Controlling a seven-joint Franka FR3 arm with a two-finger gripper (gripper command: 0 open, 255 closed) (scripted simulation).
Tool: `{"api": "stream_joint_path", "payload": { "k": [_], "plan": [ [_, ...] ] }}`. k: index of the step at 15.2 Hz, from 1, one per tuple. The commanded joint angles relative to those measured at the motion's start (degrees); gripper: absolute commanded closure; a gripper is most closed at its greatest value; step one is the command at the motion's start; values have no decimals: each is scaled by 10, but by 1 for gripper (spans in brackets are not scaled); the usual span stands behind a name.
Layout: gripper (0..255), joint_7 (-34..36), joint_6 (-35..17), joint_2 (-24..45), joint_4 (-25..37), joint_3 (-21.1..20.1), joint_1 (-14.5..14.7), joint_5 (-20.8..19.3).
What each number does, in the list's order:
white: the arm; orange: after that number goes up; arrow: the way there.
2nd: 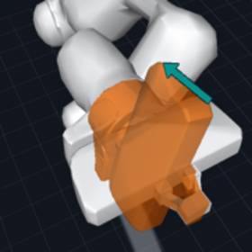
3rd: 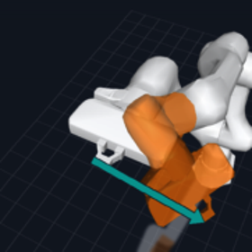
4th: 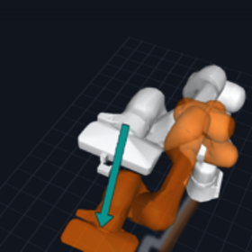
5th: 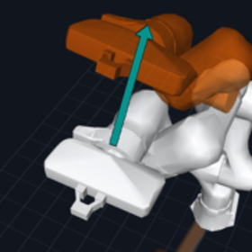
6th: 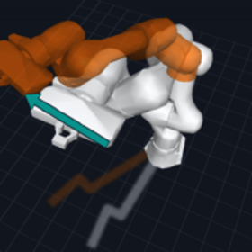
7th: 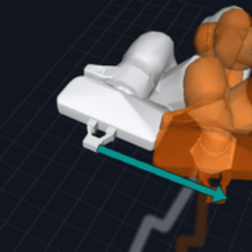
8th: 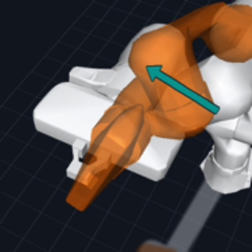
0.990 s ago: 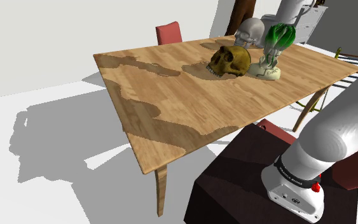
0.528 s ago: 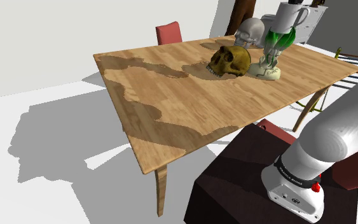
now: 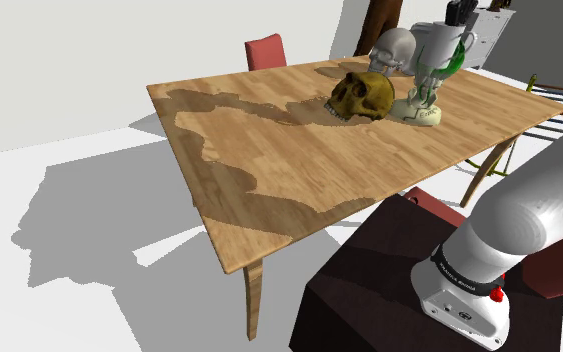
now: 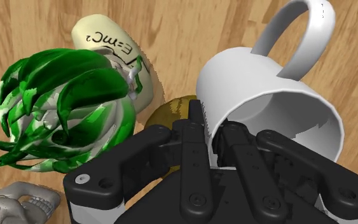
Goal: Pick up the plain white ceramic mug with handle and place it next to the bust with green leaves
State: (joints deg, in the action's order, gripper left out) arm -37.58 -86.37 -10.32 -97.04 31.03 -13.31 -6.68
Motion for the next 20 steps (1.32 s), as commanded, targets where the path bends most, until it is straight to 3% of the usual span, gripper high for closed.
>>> {"api": "stream_joint_path", "payload": {
  "k": [1,20],
  "plan": [
    [255,2,-17,-7,-23,-1,-1,-3],
    [255,14,-164,-23,-185,5,-6,-15]
  ]
}}
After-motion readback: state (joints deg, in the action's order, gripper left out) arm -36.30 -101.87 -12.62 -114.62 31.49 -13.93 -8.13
